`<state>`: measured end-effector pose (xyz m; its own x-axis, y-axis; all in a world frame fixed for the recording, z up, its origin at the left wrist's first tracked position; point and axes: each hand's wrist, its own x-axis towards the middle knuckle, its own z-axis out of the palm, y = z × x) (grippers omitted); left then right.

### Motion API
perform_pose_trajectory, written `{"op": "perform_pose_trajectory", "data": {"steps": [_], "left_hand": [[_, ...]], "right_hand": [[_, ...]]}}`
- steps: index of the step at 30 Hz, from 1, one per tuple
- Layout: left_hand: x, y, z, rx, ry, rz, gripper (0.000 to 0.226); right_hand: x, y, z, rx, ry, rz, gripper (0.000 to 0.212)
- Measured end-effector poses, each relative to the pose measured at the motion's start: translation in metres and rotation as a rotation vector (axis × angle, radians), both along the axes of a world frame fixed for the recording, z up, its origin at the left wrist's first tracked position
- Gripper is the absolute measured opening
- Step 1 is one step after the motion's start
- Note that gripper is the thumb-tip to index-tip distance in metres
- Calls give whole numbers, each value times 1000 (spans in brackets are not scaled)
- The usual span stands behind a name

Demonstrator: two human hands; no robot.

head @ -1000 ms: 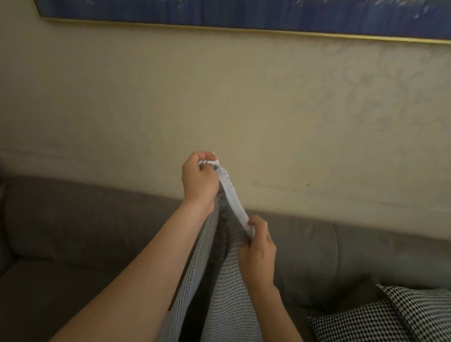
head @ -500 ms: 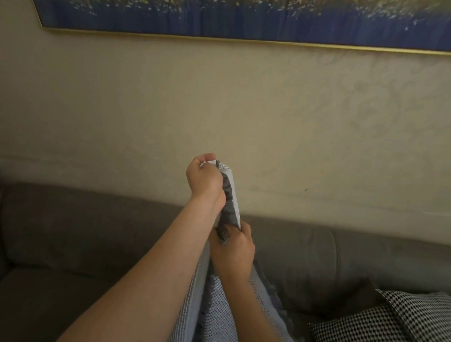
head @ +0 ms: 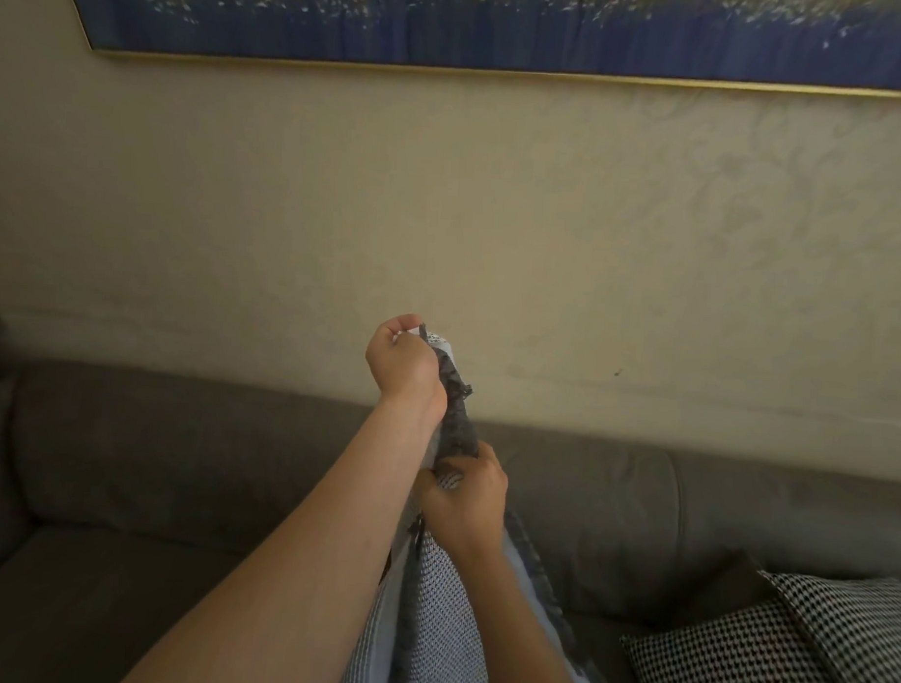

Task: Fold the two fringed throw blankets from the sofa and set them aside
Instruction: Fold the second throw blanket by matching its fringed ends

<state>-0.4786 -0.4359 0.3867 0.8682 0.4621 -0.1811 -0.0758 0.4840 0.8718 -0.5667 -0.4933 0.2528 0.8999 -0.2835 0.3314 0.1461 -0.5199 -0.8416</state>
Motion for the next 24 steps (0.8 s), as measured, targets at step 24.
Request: {"op": "perform_pose_trajectory", "data": {"steps": [24], "left_hand": [[-16,-7,-5,49,31,-14,51]], "right_hand": [[2,-50,-22,-113,26,-26,36]]}}
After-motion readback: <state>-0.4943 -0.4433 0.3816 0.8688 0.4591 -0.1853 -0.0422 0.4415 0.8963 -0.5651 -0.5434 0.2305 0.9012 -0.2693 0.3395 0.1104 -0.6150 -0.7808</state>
